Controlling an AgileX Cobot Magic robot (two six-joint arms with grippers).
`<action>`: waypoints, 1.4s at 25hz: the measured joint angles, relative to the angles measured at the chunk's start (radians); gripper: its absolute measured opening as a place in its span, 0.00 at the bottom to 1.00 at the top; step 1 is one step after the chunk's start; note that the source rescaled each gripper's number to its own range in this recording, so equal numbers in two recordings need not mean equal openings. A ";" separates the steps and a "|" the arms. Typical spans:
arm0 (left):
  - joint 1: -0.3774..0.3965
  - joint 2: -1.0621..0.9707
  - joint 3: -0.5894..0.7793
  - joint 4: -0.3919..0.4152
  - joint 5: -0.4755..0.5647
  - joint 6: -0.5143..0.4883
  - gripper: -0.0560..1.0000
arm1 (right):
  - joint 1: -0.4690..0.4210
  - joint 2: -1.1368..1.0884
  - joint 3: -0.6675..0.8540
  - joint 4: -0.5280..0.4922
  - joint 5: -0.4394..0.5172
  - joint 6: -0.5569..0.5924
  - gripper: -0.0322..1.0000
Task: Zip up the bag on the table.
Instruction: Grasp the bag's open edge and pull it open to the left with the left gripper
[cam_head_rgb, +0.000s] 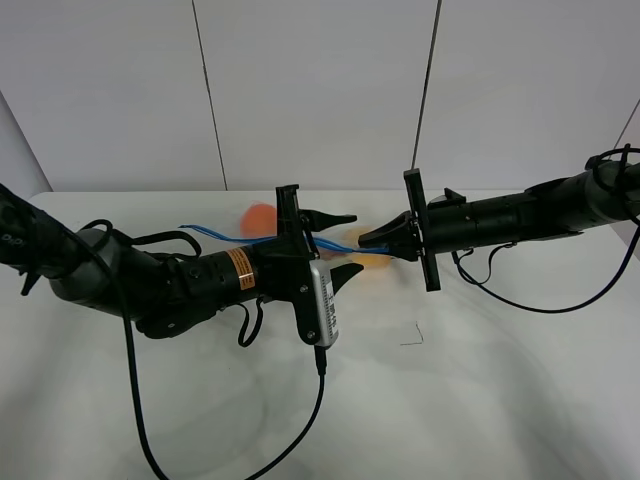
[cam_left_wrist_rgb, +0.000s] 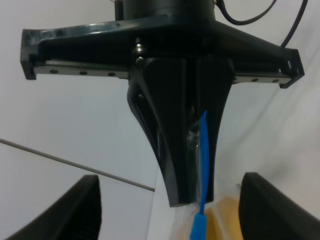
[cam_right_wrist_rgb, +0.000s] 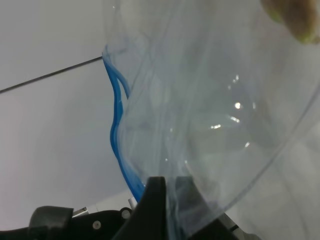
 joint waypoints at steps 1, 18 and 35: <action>0.000 0.001 -0.005 0.002 0.005 0.000 0.91 | 0.000 0.000 0.000 0.000 0.000 0.000 0.03; 0.000 0.048 -0.024 0.015 0.014 -0.001 0.60 | 0.000 0.000 0.000 0.000 0.000 0.000 0.03; 0.000 0.048 -0.024 0.012 0.014 -0.001 0.12 | 0.000 0.000 0.000 -0.004 0.000 0.000 0.03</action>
